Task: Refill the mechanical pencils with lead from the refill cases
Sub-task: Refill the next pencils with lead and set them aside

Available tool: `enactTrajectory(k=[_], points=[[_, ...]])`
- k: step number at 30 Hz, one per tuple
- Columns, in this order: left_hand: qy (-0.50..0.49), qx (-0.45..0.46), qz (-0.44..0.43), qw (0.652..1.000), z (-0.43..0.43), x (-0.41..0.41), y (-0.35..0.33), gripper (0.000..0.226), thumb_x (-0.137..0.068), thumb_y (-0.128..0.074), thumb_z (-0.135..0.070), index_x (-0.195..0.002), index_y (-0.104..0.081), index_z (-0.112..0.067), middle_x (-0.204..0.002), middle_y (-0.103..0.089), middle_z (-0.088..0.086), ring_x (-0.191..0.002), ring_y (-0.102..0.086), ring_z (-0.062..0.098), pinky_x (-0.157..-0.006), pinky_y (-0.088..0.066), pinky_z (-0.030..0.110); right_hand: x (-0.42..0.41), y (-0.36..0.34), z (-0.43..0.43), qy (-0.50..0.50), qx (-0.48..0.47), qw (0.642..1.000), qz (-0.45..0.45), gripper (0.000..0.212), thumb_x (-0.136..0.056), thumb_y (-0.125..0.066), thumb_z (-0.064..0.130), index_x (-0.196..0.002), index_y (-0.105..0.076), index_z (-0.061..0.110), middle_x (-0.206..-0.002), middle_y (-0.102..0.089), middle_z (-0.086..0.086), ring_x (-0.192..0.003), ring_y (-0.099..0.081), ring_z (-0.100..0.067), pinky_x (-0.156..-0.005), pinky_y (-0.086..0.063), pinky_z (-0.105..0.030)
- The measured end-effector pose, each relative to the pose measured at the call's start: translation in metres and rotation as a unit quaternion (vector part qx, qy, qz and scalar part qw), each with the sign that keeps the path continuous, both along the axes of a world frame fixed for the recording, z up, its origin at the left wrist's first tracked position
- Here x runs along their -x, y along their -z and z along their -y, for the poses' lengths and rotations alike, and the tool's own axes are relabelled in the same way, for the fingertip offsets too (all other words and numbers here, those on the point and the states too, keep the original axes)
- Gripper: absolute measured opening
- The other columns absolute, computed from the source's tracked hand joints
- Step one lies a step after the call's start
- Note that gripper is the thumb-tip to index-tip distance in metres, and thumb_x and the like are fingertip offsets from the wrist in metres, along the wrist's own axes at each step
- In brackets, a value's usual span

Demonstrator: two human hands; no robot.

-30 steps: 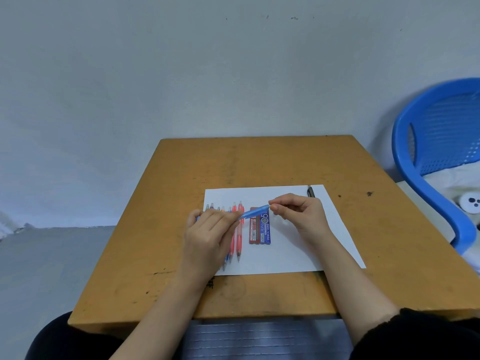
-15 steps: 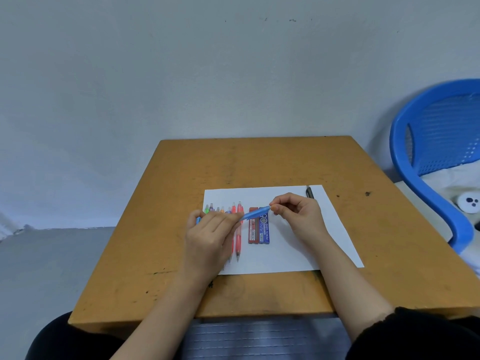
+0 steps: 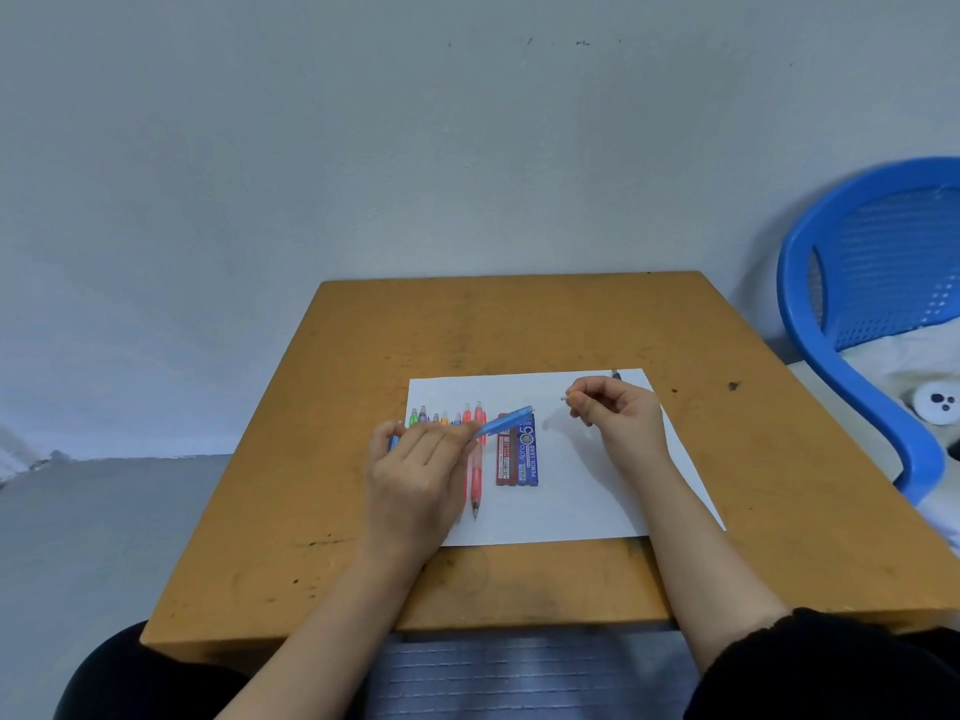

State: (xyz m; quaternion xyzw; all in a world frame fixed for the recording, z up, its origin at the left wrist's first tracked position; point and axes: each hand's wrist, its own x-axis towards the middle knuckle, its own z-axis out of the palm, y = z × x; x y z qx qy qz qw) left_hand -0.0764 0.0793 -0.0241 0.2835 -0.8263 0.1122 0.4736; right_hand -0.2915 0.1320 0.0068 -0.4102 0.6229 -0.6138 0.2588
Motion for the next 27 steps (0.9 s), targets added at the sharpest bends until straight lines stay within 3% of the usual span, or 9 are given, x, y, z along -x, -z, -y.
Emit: enactTrajectory(k=[8,18,27], points=[[-0.014,0.0,-0.008,1.0,0.001,-0.001,0.001,0.016,-0.089,-0.068,-0.016,-0.103,-0.073,-0.012,-0.09,-0.074,-0.002,-0.08,-0.067,0.016,-0.076,-0.039,0.037,-0.008,0.016,0.002,0.001,-0.132,0.967,-0.218,0.012,-0.079,-0.072,0.006,-0.072,-0.069,0.015,-0.079,-0.063,0.004,-0.071,-0.055,-0.002,-0.063,-0.039,-0.005],[-0.031,0.023,-0.013,0.999,0.002,-0.001,0.002,0.015,-0.091,-0.065,-0.019,-0.103,-0.073,-0.013,-0.087,-0.073,-0.002,-0.079,-0.067,0.016,-0.077,-0.036,0.036,-0.009,0.012,0.0,0.017,-0.15,0.964,-0.22,0.014,-0.078,-0.074,0.008,-0.07,-0.07,0.019,-0.078,-0.063,0.006,-0.07,-0.055,-0.002,-0.062,-0.039,-0.003],[-0.055,0.052,-0.026,0.997,-0.002,0.002,-0.001,0.014,-0.09,-0.067,-0.02,-0.101,-0.074,-0.014,-0.082,-0.073,-0.003,-0.076,-0.067,0.015,-0.078,-0.035,0.037,-0.013,0.004,-0.001,0.049,-0.089,0.991,-0.091,0.01,-0.081,-0.071,0.008,-0.079,-0.073,0.018,-0.078,-0.069,0.006,-0.069,-0.061,0.003,-0.067,-0.045,-0.01]])
